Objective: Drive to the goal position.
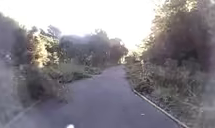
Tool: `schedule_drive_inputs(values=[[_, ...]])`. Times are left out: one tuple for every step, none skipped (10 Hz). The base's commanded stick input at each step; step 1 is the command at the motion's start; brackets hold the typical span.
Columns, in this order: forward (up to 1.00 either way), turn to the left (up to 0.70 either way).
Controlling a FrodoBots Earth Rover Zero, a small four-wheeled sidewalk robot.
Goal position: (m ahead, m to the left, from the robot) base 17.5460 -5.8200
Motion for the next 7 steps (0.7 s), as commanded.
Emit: schedule_drive_inputs(values=[[0.70, 0.00], [0.70, 0.00], [0.70, 0.00], [0.70, 0.00], [0.70, 0.00], [0.70, 0.00], [0.70, 0.00]])
